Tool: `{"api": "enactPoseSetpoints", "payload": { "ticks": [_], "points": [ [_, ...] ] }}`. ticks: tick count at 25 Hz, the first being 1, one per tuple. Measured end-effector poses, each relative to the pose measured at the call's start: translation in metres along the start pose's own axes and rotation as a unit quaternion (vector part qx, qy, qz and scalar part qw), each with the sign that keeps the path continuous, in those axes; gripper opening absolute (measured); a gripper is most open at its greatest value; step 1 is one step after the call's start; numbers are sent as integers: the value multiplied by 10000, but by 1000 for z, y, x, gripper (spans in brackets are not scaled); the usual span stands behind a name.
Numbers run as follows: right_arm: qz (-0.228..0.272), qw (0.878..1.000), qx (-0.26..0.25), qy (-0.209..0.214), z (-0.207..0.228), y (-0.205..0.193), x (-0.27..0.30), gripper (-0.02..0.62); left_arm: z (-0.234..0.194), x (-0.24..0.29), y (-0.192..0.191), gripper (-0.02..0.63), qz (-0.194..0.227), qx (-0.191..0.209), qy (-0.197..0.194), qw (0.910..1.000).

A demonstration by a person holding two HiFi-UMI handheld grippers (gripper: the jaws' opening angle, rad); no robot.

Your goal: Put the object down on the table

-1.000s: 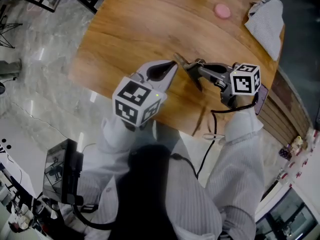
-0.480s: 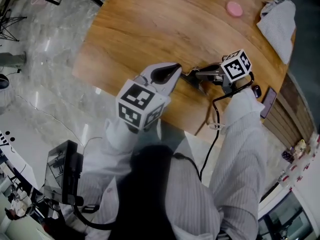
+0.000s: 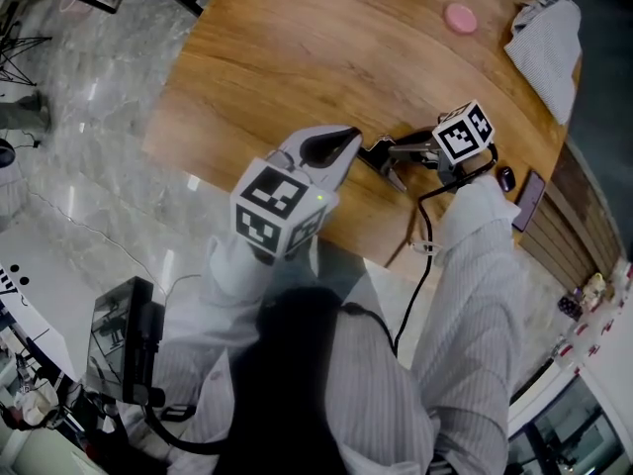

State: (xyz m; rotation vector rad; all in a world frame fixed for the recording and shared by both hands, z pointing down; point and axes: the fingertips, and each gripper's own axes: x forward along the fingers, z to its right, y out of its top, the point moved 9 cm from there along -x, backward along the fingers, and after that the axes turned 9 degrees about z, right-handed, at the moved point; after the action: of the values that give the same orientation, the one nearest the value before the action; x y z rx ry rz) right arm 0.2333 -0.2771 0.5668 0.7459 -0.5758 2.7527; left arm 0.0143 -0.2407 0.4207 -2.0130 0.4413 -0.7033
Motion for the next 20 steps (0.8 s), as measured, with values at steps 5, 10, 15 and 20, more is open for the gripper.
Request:
{"api": "enactPoseSetpoints", "payload": {
  "ticks": [5,10,15,20],
  "points": [
    [928,9932,-266,-645,-16,1,-25,70,11,-2,12,0,72,92,-140,9998],
    [2052,9675,-643,-1327,-53,2,-56,15,25,13,31,0,235,214,-353,9989],
    [3322,9148,-889,-2116,-124,14,-87,14,49,25,55,0,504,673,-542,9950],
    [5057,8043,-1064,-2934,-218,-5,-124,14,82,19,74,0,755,926,-573,9912]
  ]
}}
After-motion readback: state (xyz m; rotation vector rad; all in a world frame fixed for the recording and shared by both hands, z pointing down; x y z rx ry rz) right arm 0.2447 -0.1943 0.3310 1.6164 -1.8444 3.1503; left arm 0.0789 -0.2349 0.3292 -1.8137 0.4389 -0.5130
